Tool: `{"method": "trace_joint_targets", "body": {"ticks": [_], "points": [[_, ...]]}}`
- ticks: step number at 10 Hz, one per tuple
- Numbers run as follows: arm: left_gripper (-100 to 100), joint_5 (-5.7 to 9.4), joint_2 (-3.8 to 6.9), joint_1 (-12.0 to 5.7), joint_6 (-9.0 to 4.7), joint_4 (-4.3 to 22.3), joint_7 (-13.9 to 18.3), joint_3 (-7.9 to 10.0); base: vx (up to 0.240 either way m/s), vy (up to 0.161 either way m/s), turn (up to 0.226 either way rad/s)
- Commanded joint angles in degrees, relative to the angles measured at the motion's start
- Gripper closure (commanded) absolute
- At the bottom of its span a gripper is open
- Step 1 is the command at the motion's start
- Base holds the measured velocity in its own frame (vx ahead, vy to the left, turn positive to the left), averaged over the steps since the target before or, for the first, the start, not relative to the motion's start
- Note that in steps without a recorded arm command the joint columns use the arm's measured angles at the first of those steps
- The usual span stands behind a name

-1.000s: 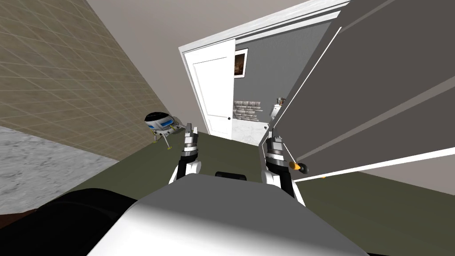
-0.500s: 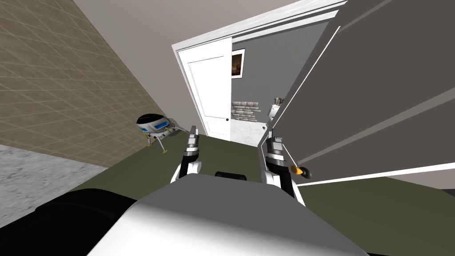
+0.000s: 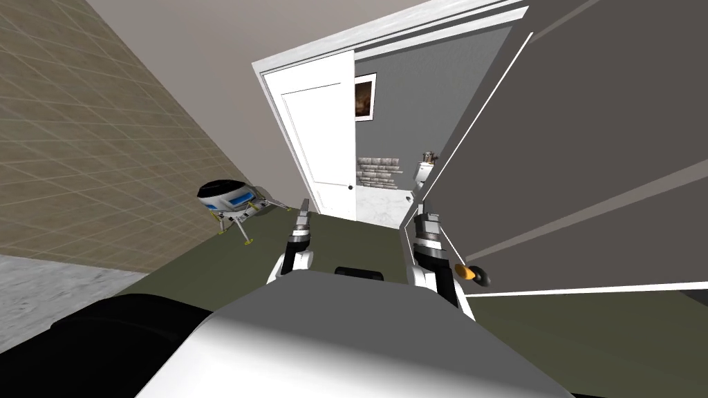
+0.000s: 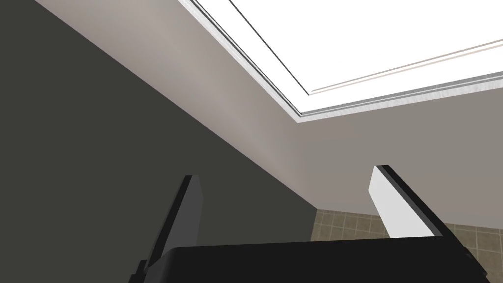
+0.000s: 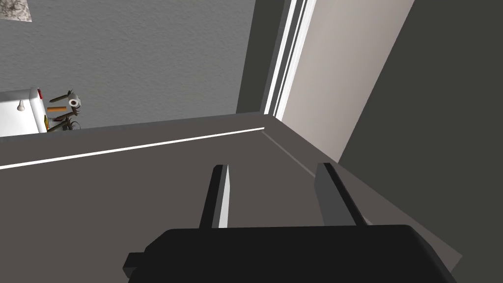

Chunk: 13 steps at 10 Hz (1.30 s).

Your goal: Pull the door open

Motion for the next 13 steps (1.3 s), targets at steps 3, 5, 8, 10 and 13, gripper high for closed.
{"method": "trace_joint_targets", "body": {"ticks": [3,5,8,10,13], "points": [[-100,-1.09,0.50,-1.31,-0.97,4.7,-4.3,1.05,0.106,0.010,-0.073],[-100,-1.66,0.83,-2.06,-1.50,7.4,-6.7,1.71,0.095,0.010,-0.072],[-100,-2.56,1.20,-3.25,-2.34,11.7,-10.4,2.77,0.099,0.000,-0.080],[-100,-3.17,1.44,-4.04,-2.91,14.5,-12.8,3.48,0.097,-0.009,-0.079],[-100,-4.10,1.67,-5.27,-3.78,18.9,-16.6,4.57,0.101,0.007,-0.076]]}}
